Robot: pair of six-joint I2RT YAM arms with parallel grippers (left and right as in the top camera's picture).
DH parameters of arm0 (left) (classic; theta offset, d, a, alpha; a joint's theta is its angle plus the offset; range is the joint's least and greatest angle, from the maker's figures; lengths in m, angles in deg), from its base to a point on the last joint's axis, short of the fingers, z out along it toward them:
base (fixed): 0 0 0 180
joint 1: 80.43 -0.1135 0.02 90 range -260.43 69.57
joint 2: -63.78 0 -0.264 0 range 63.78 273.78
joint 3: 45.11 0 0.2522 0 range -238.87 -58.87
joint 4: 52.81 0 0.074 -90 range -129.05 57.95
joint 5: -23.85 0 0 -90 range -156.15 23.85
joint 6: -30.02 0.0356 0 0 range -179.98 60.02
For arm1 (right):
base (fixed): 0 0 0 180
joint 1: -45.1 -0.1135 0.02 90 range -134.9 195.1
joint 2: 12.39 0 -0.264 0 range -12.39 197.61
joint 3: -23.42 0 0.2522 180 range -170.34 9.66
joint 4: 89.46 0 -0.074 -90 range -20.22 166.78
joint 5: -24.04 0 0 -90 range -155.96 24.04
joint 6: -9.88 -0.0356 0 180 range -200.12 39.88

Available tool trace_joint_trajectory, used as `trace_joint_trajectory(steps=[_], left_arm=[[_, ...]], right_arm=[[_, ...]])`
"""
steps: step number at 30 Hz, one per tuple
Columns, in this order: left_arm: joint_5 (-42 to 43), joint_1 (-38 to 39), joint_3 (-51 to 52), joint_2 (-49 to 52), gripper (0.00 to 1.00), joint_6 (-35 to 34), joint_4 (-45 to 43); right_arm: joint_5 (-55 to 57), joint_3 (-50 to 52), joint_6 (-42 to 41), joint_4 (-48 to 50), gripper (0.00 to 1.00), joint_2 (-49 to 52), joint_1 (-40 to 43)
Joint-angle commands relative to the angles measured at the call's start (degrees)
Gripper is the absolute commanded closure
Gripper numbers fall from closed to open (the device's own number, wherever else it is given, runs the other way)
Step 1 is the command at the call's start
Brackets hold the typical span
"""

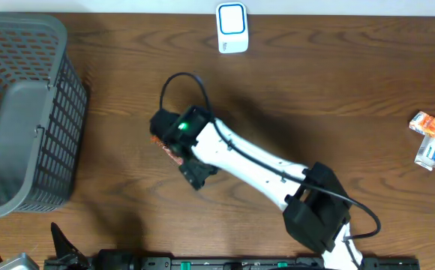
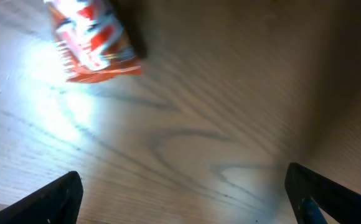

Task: Scan the item barcode
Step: 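Swing the right gripper to the orange-red chocolate bar and grasp it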

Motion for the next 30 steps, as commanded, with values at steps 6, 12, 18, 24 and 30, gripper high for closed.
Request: trace_joint_trajectory(steps=[6, 12, 18, 24, 30], left_arm=[[-0.52, 0.17, 0.07, -0.37, 0.07, 0.92, -0.02], [-0.52, 0.17, 0.07, -0.37, 0.07, 0.92, -0.02], [-0.52, 0.17, 0.07, -0.37, 0.07, 0.94, -0.02], [-0.52, 0.17, 0.07, -0.37, 0.07, 0.94, -0.02], [-0.52, 0.17, 0.07, -0.37, 0.07, 0.92, -0.02]], right_arm=[[0.9, 2.69, 0.04, 8.24, 0.01, 0.02, -6.95], [11.52, 10.29, 0.13, 15.28, 0.01, 0.11, -9.92], [11.54, 15.02, 3.56, 22.29, 0.01, 0.13, -10.93], [12.57, 16.48, 7.21, 27.61, 0.02, 0.52, -10.99], [14.32, 16.68, 7.61, 28.28, 0.1, 2.49, -10.86]])
